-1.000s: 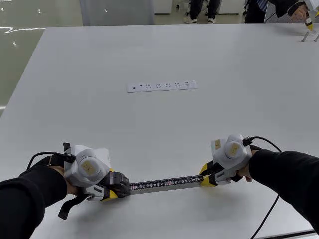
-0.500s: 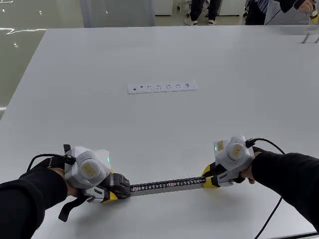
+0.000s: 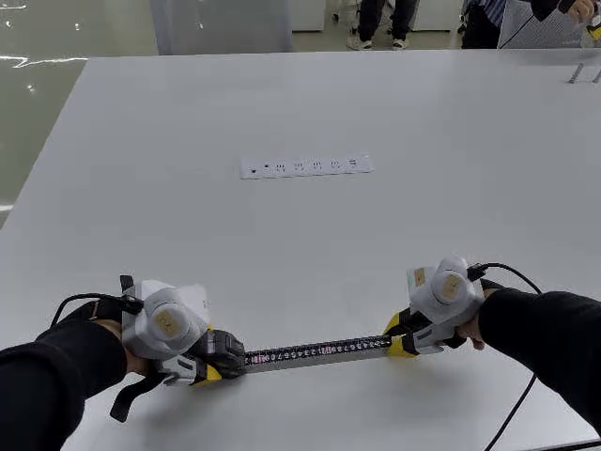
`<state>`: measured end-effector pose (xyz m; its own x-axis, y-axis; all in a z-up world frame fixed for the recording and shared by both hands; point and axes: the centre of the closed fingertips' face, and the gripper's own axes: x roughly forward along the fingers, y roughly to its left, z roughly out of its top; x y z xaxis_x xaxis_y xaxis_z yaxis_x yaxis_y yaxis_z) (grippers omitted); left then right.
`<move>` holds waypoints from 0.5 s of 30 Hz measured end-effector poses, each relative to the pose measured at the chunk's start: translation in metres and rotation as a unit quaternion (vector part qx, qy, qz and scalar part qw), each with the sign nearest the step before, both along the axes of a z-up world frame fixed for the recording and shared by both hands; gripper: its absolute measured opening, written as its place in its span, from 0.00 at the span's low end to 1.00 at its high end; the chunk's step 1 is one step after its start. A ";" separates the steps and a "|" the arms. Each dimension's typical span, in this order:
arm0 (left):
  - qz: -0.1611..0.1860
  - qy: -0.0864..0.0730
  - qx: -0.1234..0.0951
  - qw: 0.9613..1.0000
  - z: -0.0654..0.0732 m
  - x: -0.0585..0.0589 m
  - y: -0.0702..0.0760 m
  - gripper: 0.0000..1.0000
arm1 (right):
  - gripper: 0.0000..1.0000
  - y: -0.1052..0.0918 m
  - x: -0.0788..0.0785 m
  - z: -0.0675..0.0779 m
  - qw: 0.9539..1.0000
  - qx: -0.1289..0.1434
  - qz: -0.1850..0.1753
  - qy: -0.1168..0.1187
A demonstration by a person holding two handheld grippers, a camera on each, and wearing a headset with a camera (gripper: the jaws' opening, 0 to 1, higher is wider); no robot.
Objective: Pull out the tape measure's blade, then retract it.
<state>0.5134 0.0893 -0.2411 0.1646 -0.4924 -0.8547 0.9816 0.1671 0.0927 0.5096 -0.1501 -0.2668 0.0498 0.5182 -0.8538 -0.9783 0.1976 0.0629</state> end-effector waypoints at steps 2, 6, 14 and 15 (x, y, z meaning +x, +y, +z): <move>0.000 0.000 0.000 1.000 0.000 0.000 0.000 0.33 | 0.09 -0.001 0.000 0.000 1.000 -0.001 0.000 -0.001; 0.000 -0.001 0.001 1.000 0.000 0.000 0.000 0.33 | 0.09 -0.003 0.000 0.000 1.000 -0.003 0.000 0.000; 0.001 -0.002 0.002 1.000 0.000 0.000 0.000 0.33 | 0.09 -0.008 0.001 0.000 1.000 -0.005 -0.002 0.000; 0.001 -0.002 0.002 1.000 0.000 0.000 0.000 0.33 | 0.09 -0.008 0.001 0.000 1.000 -0.005 -0.002 0.000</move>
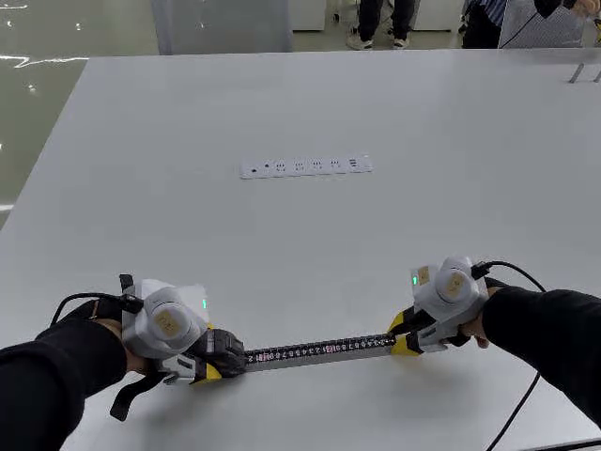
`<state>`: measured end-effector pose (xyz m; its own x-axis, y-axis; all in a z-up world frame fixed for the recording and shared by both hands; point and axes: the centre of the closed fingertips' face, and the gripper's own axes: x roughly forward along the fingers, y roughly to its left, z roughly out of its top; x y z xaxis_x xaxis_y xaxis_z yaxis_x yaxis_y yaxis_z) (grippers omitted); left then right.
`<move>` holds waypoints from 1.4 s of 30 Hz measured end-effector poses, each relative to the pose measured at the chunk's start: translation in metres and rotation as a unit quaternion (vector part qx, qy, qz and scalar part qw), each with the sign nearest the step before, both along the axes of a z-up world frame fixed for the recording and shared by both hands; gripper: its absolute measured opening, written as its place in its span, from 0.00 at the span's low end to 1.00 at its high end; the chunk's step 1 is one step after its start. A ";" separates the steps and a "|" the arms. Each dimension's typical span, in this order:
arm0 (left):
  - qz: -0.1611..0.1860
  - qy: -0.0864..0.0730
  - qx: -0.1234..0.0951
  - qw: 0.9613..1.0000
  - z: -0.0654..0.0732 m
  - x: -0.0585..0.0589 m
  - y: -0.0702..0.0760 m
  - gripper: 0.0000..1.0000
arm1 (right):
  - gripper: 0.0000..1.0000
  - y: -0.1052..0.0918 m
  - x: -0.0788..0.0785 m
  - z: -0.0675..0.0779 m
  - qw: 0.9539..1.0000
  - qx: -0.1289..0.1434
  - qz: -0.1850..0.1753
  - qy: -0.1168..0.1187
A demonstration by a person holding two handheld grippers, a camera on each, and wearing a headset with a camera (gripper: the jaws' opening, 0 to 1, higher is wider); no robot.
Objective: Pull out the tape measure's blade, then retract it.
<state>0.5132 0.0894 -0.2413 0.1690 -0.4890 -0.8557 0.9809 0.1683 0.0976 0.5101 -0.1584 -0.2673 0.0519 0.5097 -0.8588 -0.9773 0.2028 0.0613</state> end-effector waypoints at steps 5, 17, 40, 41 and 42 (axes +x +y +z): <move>0.000 0.000 0.000 1.000 0.000 0.000 0.000 0.33 | 0.09 -0.002 0.000 0.001 1.000 0.000 -0.002 0.001; 0.002 0.000 0.000 1.000 0.000 0.000 -0.001 0.33 | 0.09 -0.008 0.000 0.001 1.000 0.000 -0.006 0.002; -0.001 0.004 -0.005 1.000 0.001 0.000 -0.002 0.33 | 0.11 -0.009 -0.001 0.000 0.999 -0.029 0.018 -0.001; 0.000 0.006 -0.007 1.000 0.001 0.000 -0.002 0.33 | 0.11 -0.010 0.000 0.000 0.999 -0.030 0.019 0.000; 0.001 0.007 -0.008 1.000 0.001 0.000 -0.002 0.33 | 0.11 -0.010 -0.001 0.000 0.999 -0.031 0.018 0.001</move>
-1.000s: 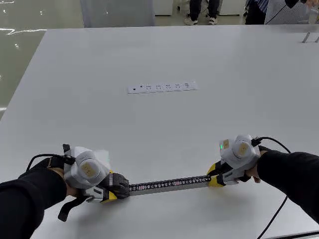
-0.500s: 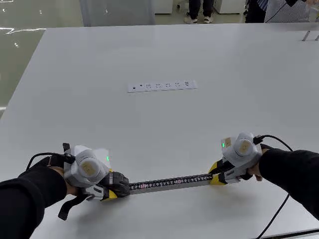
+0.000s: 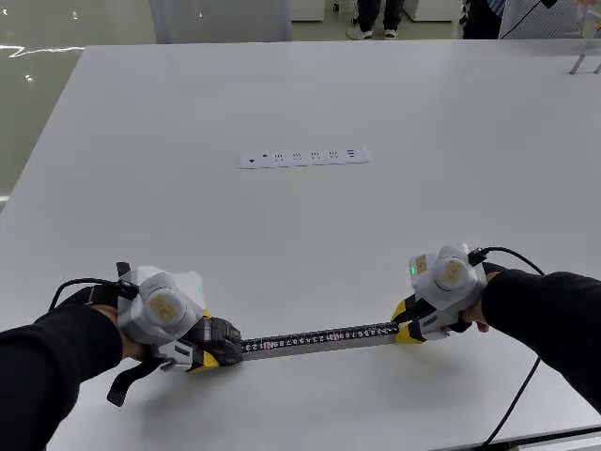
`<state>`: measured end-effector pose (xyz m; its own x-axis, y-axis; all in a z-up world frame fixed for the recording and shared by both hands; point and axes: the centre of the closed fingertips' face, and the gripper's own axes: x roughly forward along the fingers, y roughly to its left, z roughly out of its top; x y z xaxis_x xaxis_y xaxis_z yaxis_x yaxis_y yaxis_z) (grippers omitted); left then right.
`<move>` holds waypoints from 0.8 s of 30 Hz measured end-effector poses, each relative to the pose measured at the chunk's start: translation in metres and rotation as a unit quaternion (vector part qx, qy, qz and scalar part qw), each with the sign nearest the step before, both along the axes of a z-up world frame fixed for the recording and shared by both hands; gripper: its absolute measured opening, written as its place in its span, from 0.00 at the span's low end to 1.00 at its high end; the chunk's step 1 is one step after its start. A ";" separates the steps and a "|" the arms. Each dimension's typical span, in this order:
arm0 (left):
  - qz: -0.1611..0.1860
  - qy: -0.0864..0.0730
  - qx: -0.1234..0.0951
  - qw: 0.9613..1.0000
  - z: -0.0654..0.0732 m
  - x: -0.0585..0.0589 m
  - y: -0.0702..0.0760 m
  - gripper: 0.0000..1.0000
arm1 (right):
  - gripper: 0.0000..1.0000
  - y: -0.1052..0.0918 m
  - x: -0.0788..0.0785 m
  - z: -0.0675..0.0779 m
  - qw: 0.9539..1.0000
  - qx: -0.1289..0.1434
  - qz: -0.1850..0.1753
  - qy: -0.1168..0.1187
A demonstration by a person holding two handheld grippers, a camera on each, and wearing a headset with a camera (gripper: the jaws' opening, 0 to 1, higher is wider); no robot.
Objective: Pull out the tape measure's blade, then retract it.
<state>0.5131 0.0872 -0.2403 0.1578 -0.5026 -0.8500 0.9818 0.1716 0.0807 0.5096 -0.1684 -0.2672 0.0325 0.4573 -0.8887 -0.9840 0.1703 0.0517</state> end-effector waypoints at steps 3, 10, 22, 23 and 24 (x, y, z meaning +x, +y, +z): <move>-0.004 -0.003 0.001 1.000 -0.001 0.000 0.000 0.34 | 0.11 0.001 0.000 0.000 1.000 -0.006 0.004 0.000; -0.016 -0.005 0.004 1.000 0.000 0.000 0.000 0.33 | 0.12 0.000 -0.001 0.001 1.000 -0.019 0.004 0.003; -0.026 -0.003 0.011 1.000 0.000 -0.001 0.001 0.33 | 0.11 0.000 -0.005 0.001 0.999 -0.023 -0.009 0.023; -0.025 -0.002 0.011 1.000 0.000 -0.001 0.000 0.33 | 0.11 0.000 -0.005 0.001 0.999 -0.024 -0.004 0.021; -0.023 -0.002 0.011 1.000 0.000 -0.001 0.001 0.33 | 0.12 0.000 -0.005 0.001 0.999 -0.025 -0.002 0.022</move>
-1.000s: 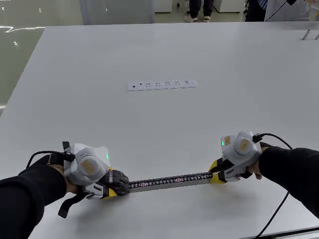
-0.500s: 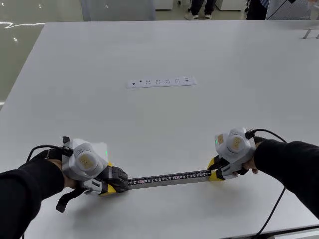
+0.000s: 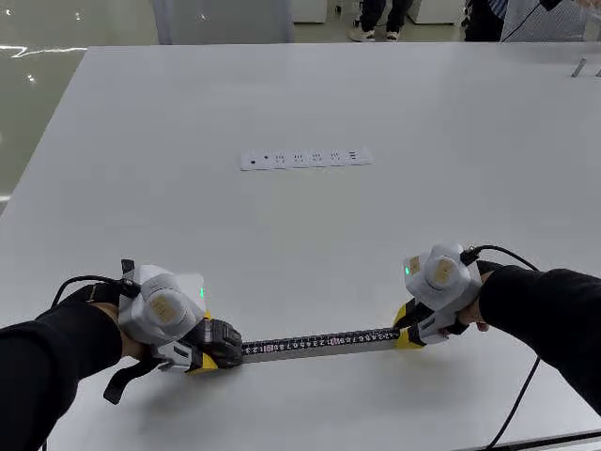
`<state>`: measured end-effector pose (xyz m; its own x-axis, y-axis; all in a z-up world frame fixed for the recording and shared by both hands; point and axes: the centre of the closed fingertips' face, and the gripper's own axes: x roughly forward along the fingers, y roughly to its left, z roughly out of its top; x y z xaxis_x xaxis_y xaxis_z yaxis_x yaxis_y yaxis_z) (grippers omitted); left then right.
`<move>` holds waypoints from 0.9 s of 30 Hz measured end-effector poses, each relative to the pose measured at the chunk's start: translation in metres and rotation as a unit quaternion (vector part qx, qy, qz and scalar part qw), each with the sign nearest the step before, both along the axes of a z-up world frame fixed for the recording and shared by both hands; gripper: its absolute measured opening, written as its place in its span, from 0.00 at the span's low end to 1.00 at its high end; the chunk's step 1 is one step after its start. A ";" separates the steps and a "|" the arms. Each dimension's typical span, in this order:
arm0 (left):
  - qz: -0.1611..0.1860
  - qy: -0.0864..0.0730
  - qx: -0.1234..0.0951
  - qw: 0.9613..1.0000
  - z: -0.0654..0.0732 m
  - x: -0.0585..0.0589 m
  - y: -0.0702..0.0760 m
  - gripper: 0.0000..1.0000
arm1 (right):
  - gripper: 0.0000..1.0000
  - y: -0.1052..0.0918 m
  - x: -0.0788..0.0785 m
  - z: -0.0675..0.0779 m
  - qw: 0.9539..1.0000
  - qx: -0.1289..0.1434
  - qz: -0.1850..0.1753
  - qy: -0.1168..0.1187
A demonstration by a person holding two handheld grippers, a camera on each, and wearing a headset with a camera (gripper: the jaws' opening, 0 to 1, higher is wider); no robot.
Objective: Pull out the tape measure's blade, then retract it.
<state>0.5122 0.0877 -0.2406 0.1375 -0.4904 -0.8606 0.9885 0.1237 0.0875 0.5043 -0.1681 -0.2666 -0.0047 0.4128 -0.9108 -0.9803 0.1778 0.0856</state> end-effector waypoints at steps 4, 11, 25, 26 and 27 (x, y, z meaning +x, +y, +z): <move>0.002 -0.002 0.001 1.000 0.000 0.000 0.000 0.33 | 0.12 -0.001 0.000 -0.001 1.000 -0.001 0.008 -0.001; 0.012 0.002 0.004 1.000 0.002 0.000 0.003 0.33 | 0.12 0.000 -0.003 -0.001 0.997 -0.022 0.065 -0.032; 0.021 0.013 0.004 1.000 0.014 0.001 0.017 0.34 | 0.23 0.006 -0.003 0.008 0.998 -0.016 0.054 -0.035; 0.022 0.010 -0.002 1.000 0.016 0.002 0.016 0.35 | 0.27 0.008 -0.003 0.009 0.998 -0.012 0.045 -0.031; 0.030 0.006 -0.008 1.000 0.017 0.004 0.017 0.36 | 0.30 0.008 -0.003 0.010 0.998 -0.011 0.043 -0.032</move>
